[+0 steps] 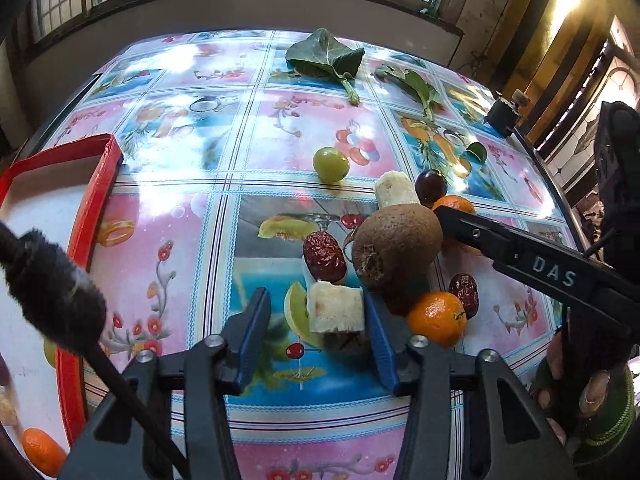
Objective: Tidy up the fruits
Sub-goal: 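Grasp a white cube with the left tool while the right tool grasps another tangerine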
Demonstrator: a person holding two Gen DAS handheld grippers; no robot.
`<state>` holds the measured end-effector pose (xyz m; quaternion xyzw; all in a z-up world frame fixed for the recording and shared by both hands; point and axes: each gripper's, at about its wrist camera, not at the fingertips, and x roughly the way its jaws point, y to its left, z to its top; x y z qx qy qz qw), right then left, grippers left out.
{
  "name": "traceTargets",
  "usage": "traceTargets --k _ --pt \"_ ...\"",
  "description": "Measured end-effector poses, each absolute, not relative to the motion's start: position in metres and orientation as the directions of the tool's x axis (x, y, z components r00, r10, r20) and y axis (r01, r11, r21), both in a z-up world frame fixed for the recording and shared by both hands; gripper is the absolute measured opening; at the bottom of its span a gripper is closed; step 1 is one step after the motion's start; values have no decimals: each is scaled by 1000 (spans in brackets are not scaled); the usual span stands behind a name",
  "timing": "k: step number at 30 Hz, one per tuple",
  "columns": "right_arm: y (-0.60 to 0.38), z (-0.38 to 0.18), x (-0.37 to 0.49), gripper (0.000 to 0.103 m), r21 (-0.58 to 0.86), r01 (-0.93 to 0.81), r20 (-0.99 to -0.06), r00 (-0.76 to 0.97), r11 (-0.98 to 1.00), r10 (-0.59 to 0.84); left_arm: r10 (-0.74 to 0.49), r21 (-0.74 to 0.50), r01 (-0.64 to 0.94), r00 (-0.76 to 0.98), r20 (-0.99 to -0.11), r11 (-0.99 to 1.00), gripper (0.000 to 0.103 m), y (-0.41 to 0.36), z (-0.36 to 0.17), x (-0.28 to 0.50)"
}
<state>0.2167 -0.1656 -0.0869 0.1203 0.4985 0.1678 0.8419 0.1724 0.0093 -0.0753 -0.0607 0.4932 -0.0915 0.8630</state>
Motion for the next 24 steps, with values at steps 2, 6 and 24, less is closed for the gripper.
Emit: traceTargets --k 2,6,24 --pt "-166 -92 221 40 375 -153 -804 437 914 403 -229 -205 102 488 -842 973 26 11 -75 172" --pt "-165 -91 218 39 363 -158 -804 444 918 395 -234 -212 101 481 -845 972 26 15 -74 164" --pt "-166 -48 111 38 439 -202 -739 473 876 479 -180 -190 41 559 -809 981 26 48 -36 86"
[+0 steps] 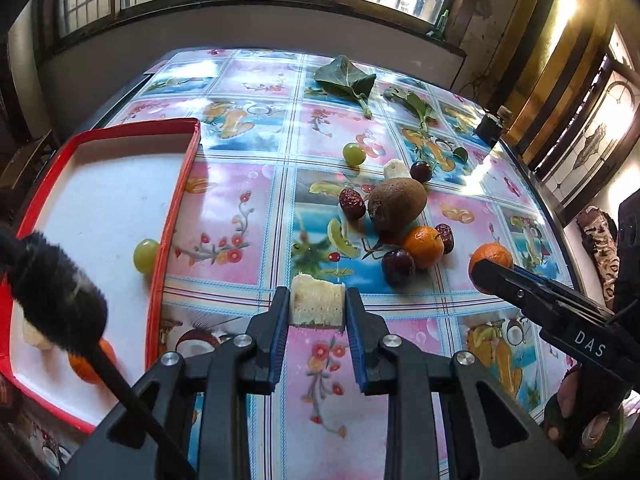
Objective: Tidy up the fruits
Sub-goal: 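Grasp a white cube with the left tool while the right tool grasps another tangerine, then carry the white cube and tangerine into the tray and open both tools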
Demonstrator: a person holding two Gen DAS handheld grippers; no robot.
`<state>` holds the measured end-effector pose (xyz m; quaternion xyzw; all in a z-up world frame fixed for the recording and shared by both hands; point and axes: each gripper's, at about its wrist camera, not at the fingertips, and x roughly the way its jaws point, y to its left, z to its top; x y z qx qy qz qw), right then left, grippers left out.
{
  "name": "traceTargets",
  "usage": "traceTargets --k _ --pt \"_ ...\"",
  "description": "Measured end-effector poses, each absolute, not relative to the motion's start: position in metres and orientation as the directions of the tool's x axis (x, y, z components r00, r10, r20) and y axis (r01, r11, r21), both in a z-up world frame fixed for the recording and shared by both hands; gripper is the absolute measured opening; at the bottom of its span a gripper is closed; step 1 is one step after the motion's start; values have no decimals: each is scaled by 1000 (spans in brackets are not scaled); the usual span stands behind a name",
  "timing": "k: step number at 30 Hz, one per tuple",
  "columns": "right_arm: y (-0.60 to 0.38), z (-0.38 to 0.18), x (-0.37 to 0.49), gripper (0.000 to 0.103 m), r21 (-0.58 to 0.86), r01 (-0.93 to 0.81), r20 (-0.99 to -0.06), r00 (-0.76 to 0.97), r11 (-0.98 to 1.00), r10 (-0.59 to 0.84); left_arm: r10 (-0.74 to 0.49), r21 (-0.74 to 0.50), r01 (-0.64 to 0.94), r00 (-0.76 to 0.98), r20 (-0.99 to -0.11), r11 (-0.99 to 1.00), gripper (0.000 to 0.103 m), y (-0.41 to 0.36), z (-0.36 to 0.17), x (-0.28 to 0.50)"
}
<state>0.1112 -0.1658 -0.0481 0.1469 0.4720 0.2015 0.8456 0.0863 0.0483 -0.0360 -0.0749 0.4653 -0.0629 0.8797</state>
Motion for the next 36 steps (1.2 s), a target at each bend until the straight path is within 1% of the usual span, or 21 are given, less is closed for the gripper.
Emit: traceTargets --k 17,36 --pt "-114 -35 78 39 438 -294 -727 440 849 527 -78 -130 -39 617 -783 991 26 82 -22 58" --pt "-57 -29 78 39 416 -394 -733 387 819 559 -60 -153 -100 616 -785 983 26 118 -25 54"
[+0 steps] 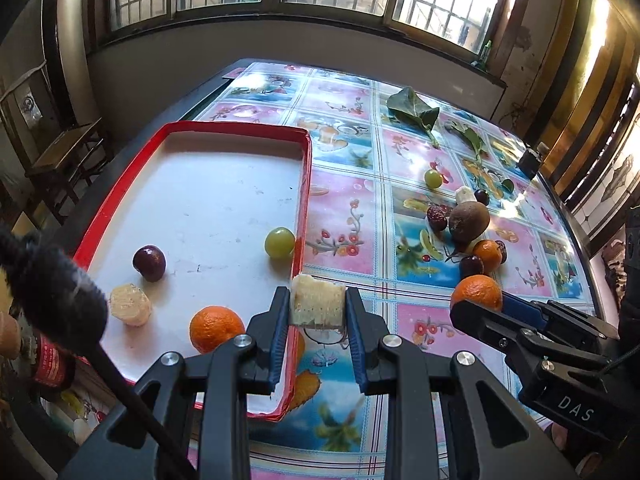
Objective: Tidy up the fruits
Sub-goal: 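Carry the white cube and tangerine into the tray and open both tools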
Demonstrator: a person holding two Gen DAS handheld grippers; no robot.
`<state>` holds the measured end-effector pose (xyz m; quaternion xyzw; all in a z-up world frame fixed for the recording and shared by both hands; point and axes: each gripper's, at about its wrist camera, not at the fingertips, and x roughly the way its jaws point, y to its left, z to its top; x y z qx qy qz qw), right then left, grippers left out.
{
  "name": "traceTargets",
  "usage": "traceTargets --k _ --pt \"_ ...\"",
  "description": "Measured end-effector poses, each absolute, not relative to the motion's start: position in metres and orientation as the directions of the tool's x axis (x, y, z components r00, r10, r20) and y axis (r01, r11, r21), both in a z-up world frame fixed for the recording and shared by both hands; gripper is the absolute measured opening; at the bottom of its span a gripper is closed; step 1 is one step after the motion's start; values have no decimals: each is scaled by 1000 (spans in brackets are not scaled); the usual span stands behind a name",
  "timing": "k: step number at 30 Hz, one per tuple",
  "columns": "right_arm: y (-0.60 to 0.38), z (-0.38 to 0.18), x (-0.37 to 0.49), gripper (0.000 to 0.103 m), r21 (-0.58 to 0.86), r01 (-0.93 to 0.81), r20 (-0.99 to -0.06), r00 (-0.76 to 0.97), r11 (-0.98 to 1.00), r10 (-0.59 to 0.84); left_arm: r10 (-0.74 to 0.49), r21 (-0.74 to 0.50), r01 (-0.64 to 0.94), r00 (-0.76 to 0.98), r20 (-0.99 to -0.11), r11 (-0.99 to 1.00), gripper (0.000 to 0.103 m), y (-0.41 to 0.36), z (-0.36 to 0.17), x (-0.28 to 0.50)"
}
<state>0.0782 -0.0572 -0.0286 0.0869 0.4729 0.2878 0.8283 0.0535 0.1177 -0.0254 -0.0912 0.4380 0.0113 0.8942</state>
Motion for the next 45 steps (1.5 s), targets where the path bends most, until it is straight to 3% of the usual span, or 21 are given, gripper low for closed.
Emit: traceTargets --k 7,23,45 --pt "-39 -32 78 39 411 -417 -742 364 811 563 -59 -171 -120 627 -777 978 26 135 -22 54" --pt "52 -19 102 39 415 -540 -723 293 732 626 50 -197 -339 600 -798 920 26 243 -30 81" --pt "134 -69 118 39 374 -601 -811 157 706 563 134 -111 -457 471 -872 882 27 271 -74 109"
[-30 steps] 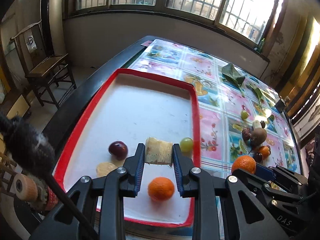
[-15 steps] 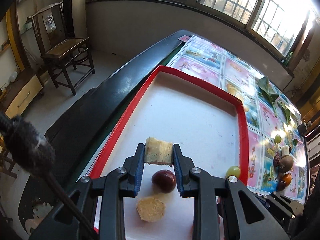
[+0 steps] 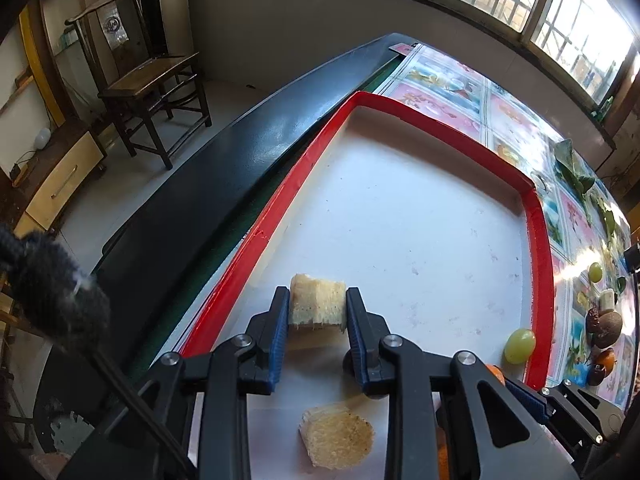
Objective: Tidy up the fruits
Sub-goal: 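Carry the white cube and tangerine into the tray and open both tools, then withdraw both tools from the tray back toward the fruit pile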
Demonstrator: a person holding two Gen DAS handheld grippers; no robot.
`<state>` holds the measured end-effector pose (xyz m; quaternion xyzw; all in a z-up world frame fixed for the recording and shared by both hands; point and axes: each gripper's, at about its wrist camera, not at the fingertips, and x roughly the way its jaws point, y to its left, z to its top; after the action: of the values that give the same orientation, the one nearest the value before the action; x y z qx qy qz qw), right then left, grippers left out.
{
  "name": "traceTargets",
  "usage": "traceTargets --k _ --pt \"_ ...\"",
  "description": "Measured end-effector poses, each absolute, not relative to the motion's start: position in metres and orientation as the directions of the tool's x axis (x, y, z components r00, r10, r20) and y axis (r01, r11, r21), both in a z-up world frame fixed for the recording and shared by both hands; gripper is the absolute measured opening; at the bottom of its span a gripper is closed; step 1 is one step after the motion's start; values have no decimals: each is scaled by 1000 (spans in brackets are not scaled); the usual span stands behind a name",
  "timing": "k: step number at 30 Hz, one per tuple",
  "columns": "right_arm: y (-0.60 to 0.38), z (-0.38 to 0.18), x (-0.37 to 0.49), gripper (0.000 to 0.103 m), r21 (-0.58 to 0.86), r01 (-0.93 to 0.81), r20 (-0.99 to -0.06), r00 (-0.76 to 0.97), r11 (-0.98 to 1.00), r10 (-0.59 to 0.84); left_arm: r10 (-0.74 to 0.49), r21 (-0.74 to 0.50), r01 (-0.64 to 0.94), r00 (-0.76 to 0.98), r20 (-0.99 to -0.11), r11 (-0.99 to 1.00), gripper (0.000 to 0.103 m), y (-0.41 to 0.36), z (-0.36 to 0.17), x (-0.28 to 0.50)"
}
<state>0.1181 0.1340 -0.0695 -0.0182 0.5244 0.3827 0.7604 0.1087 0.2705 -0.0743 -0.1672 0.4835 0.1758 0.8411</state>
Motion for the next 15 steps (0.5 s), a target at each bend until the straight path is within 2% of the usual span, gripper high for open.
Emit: traceTargets --k 6,10,15 --pt "132 -69 119 39 372 -606 -811 155 703 564 118 -138 -457 489 -864 879 28 270 -69 104" --pt "125 -65 117 43 384 -598 -803 159 703 574 110 -153 -447 509 -853 881 36 266 -60 101" --pt "104 -52 108 44 407 -590 -779 174 697 602 104 -163 -411 554 -826 897 36 250 -43 91"
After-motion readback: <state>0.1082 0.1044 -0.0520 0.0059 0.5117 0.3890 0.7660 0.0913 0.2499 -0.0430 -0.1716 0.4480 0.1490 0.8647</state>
